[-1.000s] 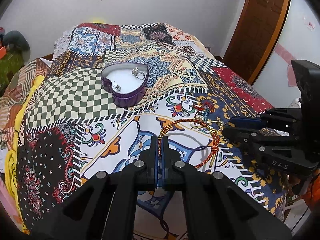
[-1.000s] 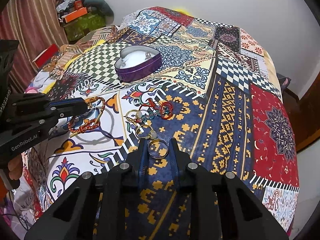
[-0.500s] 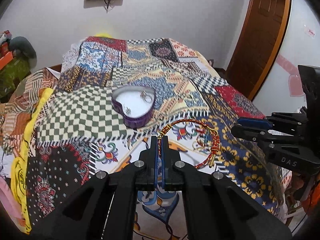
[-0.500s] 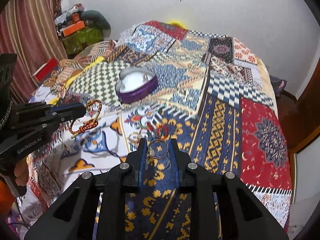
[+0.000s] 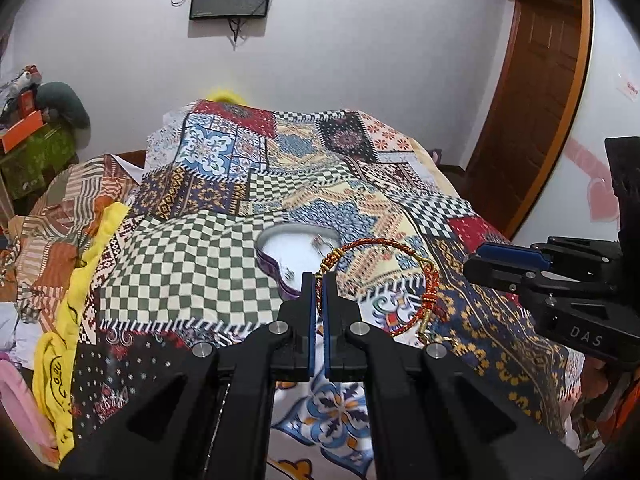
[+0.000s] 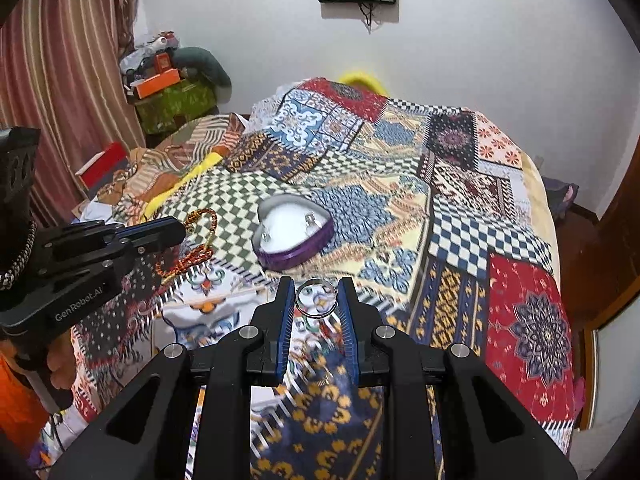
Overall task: Organize jewelry
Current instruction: 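Carry the bracelet in the left tool and ring in the right tool over the tin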
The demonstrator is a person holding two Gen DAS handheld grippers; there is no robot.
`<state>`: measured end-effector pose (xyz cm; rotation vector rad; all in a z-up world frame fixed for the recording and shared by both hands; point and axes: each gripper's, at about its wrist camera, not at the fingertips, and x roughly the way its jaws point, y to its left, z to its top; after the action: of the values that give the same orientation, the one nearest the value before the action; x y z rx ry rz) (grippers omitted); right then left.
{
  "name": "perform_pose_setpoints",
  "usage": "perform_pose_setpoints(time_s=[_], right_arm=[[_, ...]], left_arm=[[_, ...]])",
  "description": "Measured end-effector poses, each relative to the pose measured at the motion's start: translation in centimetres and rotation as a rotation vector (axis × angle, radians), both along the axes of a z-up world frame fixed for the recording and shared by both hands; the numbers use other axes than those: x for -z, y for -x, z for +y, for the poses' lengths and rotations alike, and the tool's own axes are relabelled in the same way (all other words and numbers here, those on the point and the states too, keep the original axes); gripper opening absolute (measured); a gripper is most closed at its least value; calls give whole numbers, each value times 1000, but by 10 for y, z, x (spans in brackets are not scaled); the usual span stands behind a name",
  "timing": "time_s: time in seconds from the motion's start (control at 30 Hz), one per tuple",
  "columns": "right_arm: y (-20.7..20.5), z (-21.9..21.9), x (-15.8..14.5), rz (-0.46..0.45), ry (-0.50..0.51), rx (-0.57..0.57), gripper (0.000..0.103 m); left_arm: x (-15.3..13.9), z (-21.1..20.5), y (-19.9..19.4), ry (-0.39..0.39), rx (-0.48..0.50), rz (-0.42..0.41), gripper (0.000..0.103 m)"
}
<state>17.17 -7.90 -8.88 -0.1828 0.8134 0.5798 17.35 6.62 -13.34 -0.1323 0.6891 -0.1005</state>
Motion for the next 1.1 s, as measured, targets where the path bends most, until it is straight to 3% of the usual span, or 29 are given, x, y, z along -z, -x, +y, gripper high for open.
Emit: perform_pose_setpoints(time_s=[0.57,1.1], right_arm=[[-37,33,-3,-11,-10,-18,20],[-75,51,12,21,4,-20,20]], left_arm=[[15,33,-46,-4,-71,23,1],[51,27,-103,-52,-46,112,1]])
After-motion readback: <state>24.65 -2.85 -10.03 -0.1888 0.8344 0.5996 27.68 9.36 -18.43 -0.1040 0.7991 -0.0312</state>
